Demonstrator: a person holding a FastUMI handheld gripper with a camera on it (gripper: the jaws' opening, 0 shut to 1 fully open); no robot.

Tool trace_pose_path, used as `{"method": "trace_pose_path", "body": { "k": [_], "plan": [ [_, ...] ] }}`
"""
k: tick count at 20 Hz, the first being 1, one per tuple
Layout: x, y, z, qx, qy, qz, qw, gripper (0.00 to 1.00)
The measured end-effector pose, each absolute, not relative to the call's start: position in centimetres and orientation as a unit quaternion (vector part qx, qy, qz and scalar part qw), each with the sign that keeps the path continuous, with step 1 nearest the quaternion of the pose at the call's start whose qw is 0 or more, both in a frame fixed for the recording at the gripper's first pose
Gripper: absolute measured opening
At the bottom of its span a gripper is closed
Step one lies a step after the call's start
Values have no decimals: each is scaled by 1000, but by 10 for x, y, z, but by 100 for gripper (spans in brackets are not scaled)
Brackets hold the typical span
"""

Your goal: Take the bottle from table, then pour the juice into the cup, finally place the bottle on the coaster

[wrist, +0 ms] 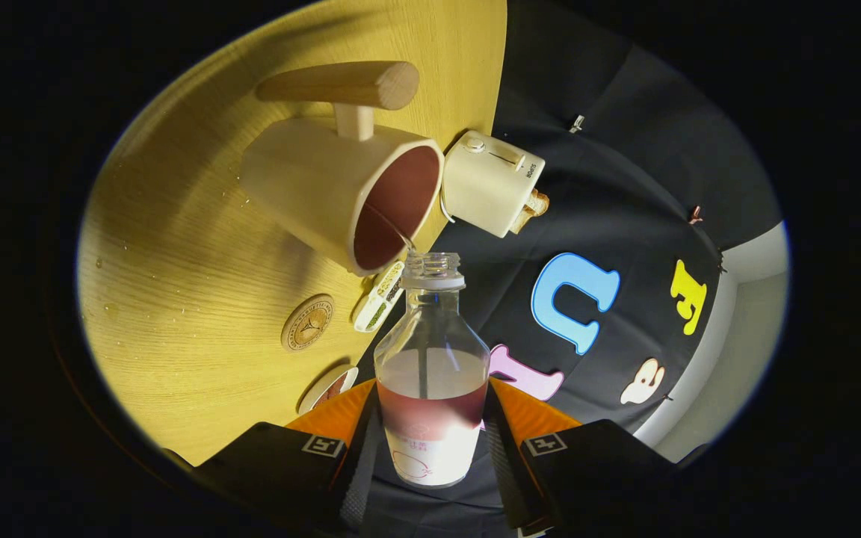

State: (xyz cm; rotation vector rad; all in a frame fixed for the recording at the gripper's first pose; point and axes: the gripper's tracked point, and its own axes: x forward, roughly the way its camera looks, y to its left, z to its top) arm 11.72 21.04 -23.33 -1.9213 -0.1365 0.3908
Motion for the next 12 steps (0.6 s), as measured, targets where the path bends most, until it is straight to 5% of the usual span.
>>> {"method": "trace_pose_path", "body": {
  "k": [12],
  "plan": [
    [119, 216, -225, -834, -97, 169, 516, 72]
  ]
}}
